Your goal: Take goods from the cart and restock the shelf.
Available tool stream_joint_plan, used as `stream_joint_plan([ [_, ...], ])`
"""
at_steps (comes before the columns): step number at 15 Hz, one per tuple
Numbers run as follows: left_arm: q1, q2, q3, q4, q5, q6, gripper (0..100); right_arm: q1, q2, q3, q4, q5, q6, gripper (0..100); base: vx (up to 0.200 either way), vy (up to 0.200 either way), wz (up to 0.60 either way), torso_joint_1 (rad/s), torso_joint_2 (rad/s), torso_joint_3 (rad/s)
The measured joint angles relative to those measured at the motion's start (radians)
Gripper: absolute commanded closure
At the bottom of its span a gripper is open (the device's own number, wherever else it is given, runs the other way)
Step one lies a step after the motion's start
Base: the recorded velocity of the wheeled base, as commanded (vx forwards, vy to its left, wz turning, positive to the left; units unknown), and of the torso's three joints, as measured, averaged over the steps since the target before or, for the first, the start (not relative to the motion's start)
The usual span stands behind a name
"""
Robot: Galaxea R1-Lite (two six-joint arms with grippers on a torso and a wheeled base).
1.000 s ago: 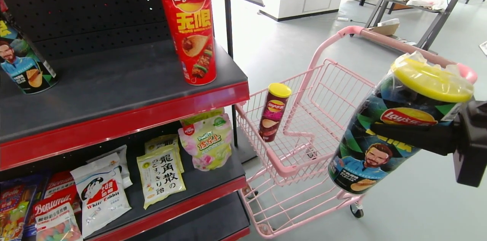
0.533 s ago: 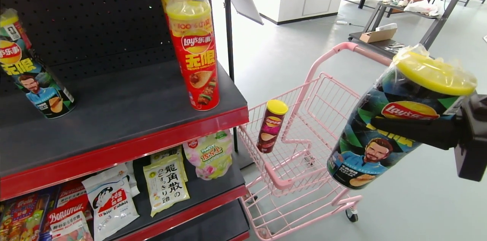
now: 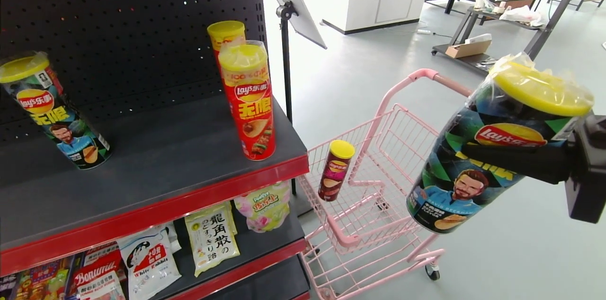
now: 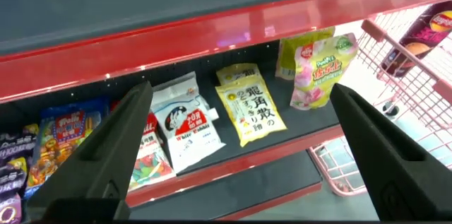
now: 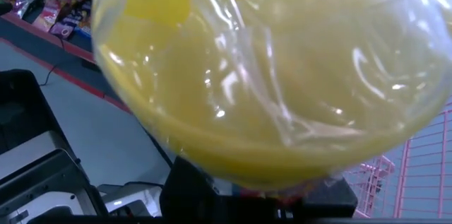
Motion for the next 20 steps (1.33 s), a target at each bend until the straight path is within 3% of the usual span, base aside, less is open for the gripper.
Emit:
stream_joint_plan([
  [3, -0.001, 0.000, 0.000, 0.001, 0.000, 0.000, 0, -0.001, -0.002, 0.000, 0.001, 0.000, 0.000, 100, -0.200, 0.000, 0.00, 0.011, -0.03, -0.017],
  [12, 0.000, 0.000, 0.000, 0.001, 0.000, 0.000, 0, -0.003, -0.003, 0.004, 0.000, -0.020, 0.000, 100, 0.000, 0.000, 0.53, 0.001, 0.00, 0.002],
  [15, 0.000, 0.000, 0.000, 0.001, 0.000, 0.000, 0, -0.005, -0.003, 0.009, -0.007, -0.025, 0.000, 100, 0.000, 0.000, 0.00, 0.000, 0.00, 0.000],
  [20, 0.000, 0.000, 0.000, 0.001, -0.001, 0.000, 0, -0.014, -0.026, 0.065, -0.011, -0.008, -0.011, 100, 0.000, 0.200, 0.00, 0.003, 0.00, -0.001],
])
